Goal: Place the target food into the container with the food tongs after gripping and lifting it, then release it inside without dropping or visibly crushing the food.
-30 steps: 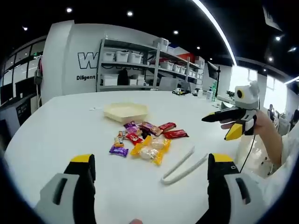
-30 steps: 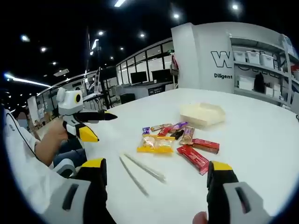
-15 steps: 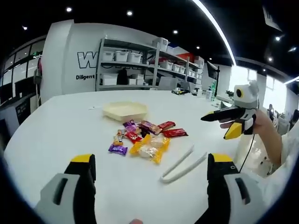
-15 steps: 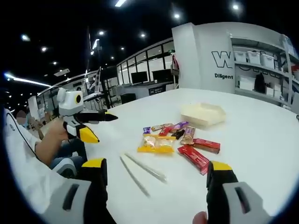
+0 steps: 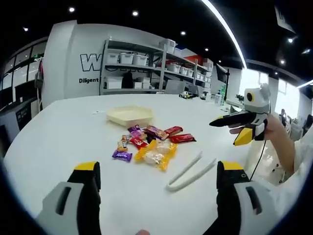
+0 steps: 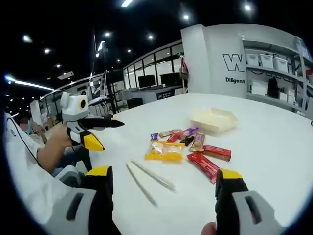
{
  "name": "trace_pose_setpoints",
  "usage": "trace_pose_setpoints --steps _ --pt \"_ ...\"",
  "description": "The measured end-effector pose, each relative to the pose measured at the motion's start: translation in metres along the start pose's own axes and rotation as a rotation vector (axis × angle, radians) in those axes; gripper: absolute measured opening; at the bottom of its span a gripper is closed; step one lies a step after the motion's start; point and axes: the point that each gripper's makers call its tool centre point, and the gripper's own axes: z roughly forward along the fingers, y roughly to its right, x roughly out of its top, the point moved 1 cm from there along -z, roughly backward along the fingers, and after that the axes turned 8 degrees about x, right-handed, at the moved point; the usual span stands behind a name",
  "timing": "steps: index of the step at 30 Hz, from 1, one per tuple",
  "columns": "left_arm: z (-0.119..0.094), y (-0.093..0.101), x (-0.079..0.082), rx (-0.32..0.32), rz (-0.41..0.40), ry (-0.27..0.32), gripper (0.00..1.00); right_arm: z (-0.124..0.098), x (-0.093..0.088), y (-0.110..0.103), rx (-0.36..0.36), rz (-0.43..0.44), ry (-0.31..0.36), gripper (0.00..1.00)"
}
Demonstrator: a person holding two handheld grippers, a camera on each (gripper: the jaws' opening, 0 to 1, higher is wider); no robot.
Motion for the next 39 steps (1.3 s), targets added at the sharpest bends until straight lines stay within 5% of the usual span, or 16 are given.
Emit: trace_pose_setpoints --steps 39 --pt "0.0017 0.0021 -0.0004 -0.007 0.005 -0.005 0.96 0.0002 -0.0003 0.0016 -0.007 -0.009 -0.008 0.81"
